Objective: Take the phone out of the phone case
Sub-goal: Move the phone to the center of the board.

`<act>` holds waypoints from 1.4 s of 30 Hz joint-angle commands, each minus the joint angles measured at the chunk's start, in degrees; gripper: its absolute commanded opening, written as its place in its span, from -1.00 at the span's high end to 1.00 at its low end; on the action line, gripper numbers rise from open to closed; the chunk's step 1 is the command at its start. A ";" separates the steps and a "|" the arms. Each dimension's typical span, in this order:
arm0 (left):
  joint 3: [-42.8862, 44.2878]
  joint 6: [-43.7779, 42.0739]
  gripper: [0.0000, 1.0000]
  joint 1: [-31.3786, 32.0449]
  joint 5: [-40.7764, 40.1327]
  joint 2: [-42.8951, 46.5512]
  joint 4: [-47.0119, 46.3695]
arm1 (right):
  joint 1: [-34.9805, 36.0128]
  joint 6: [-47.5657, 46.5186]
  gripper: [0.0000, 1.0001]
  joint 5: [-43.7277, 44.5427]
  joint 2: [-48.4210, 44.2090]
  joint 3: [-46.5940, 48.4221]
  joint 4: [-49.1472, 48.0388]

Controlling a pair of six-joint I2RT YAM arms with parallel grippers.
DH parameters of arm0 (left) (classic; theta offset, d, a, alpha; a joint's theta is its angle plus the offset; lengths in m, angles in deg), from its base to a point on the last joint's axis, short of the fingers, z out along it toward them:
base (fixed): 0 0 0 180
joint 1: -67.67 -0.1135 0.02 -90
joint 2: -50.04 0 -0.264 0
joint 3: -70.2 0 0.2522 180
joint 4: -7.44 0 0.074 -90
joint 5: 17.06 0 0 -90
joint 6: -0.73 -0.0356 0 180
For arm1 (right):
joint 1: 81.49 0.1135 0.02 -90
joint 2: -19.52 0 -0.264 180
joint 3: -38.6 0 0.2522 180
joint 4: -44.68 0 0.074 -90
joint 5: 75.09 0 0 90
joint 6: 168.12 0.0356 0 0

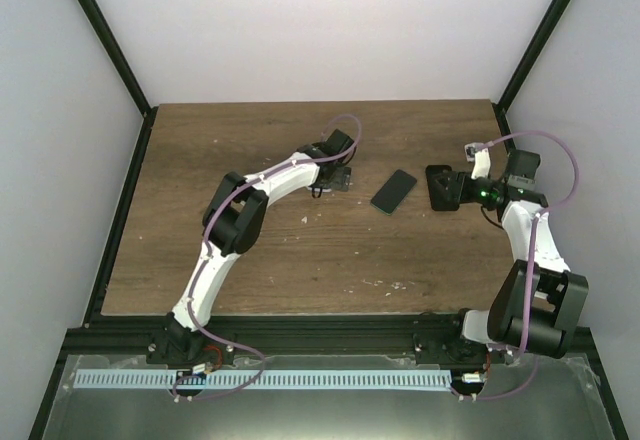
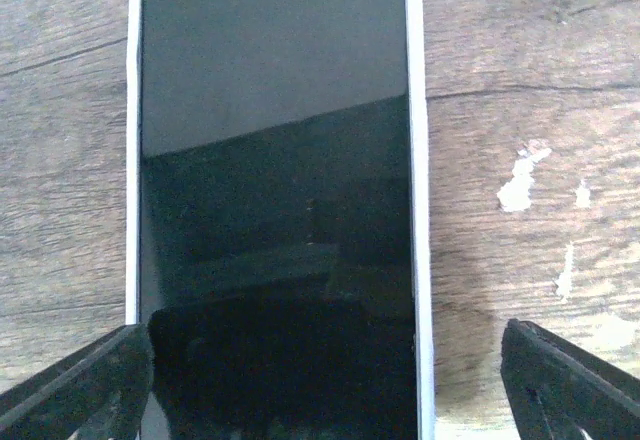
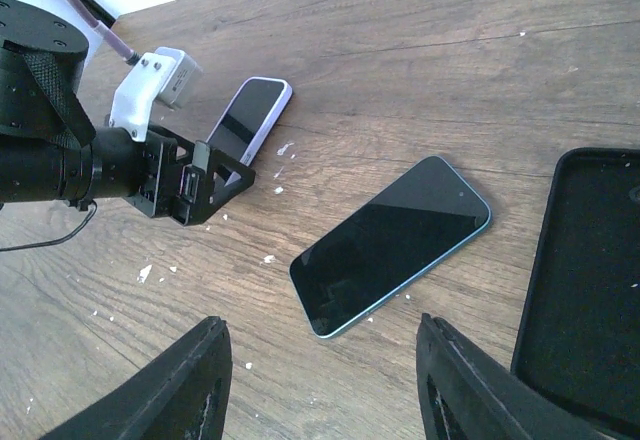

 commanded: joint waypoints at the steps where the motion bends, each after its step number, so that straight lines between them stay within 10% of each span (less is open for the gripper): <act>1: -0.63 0.38 -0.82 -1.19 2.27 -1.21 1.43 | 0.05 -0.80 -0.05 -1.18 0.43 0.39 0.42; 18: -15.70 -0.13 -0.92 -1.53 -1.21 10.55 -10.23 | 0.07 -0.92 -0.06 -2.27 2.19 0.73 1.17; 42: -7.34 -3.13 -0.84 -4.62 6.73 2.38 -4.23 | 0.03 -1.54 -0.12 -3.86 2.98 0.46 1.46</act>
